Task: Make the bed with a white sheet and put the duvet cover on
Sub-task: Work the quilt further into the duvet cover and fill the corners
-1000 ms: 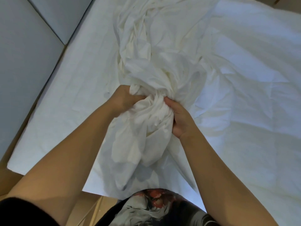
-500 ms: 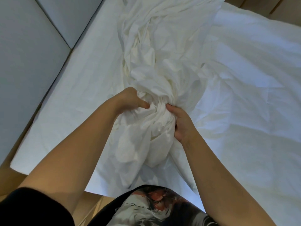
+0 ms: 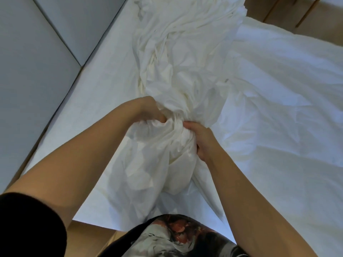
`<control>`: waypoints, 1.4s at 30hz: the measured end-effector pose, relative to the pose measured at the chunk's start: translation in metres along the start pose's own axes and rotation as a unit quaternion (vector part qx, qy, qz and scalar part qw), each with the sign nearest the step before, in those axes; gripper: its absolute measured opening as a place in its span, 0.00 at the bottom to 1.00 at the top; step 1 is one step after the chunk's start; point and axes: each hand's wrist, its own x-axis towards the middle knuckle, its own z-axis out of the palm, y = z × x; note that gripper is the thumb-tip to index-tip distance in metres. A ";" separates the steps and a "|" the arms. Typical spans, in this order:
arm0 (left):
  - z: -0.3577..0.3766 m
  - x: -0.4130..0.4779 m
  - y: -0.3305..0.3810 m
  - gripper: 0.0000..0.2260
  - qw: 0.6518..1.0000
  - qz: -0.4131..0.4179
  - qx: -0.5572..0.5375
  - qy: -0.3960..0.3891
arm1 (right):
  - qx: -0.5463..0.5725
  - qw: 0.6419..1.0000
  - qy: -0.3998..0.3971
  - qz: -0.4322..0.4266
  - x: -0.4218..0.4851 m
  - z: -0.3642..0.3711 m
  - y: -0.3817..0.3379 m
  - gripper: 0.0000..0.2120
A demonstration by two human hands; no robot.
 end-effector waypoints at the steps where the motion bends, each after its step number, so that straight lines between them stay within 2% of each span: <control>1: 0.005 0.000 0.003 0.20 0.997 0.013 0.072 0.032 | -0.014 1.000 0.003 -0.008 0.000 0.001 0.006 0.07; 3: 0.019 0.003 0.008 0.18 0.979 0.037 0.180 0.092 | -0.024 1.000 0.011 -0.017 0.001 0.002 0.015 0.08; 6: 0.030 0.010 0.009 0.09 0.970 0.034 0.175 0.163 | -0.039 0.999 0.007 -0.020 0.004 0.002 0.019 0.09; 10: 0.040 0.017 0.009 0.09 0.978 0.057 0.121 0.161 | -0.090 0.995 -0.023 -0.028 0.010 0.004 0.018 0.16; 14: 0.048 0.019 0.007 0.04 0.976 0.116 0.070 0.171 | -0.098 0.994 -0.056 -0.003 0.016 0.000 0.016 0.15; 17: 0.057 0.020 0.000 0.05 0.979 0.123 0.060 0.153 | -0.025 0.997 -0.054 0.053 0.018 -0.007 0.017 0.10; 19: 0.065 0.021 -0.007 0.07 0.982 0.117 0.027 0.149 | 0.056 0.993 -0.070 0.073 0.018 -0.012 0.022 0.10; 21: 0.070 0.022 -0.015 0.06 0.984 0.102 0.009 0.147 | 0.124 0.985 -0.086 0.078 0.018 -0.016 0.026 0.11; 26: 0.073 0.021 -0.027 0.07 0.980 0.078 0.019 0.185 | 0.185 0.974 -0.100 0.084 0.021 -0.019 0.030 0.14; 30: 0.081 0.018 -0.025 0.04 0.950 0.134 0.112 0.258 | 0.175 0.975 -0.102 0.093 0.020 -0.018 0.031 0.12; 35: 0.078 0.019 -0.012 0.03 0.945 0.215 -0.008 0.245 | 0.120 0.984 -0.088 0.095 0.022 -0.016 0.024 0.10; 38: 0.078 0.020 -0.008 0.04 0.966 0.167 -0.043 0.193 | 0.126 0.984 -0.083 0.096 0.023 -0.016 0.025 0.12; 41: 0.073 0.028 -0.002 0.02 0.984 0.074 0.062 0.148 | 0.171 0.978 -0.081 0.086 0.024 -0.019 0.030 0.14; 42: 0.071 0.030 0.000 0.04 0.985 0.044 0.102 0.134 | 0.187 0.976 -0.081 0.082 0.024 -0.019 0.032 0.14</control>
